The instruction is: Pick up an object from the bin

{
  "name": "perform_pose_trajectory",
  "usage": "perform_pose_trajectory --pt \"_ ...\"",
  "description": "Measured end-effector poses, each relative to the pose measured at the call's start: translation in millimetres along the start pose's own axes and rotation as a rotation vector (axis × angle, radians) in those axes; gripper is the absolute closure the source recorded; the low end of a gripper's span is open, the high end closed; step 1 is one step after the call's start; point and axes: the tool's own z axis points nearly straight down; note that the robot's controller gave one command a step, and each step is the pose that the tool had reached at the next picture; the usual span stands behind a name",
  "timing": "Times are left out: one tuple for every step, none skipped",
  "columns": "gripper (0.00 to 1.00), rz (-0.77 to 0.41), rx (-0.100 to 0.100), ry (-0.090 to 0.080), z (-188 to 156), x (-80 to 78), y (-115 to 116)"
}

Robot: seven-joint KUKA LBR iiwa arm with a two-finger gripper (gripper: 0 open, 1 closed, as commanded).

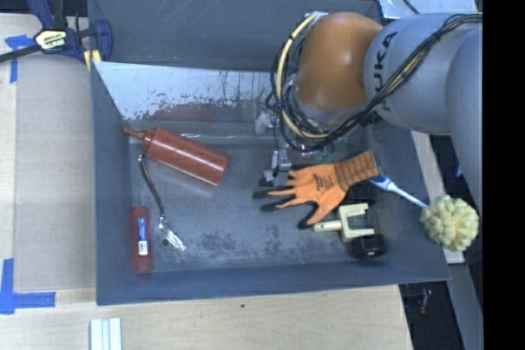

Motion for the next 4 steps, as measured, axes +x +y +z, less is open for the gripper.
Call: perform_pose_trajectory --pt "0.00 -0.146 0.001 -0.003 -16 32.6 -21" --pt "1.00 0.139 0.001 -0.001 15 41.1 -122" --pt "1.00 0.140 0.000 -0.001 15 41.1 -122" --pt "1.00 0.256 0.000 -0.006 17 59.2 -127"
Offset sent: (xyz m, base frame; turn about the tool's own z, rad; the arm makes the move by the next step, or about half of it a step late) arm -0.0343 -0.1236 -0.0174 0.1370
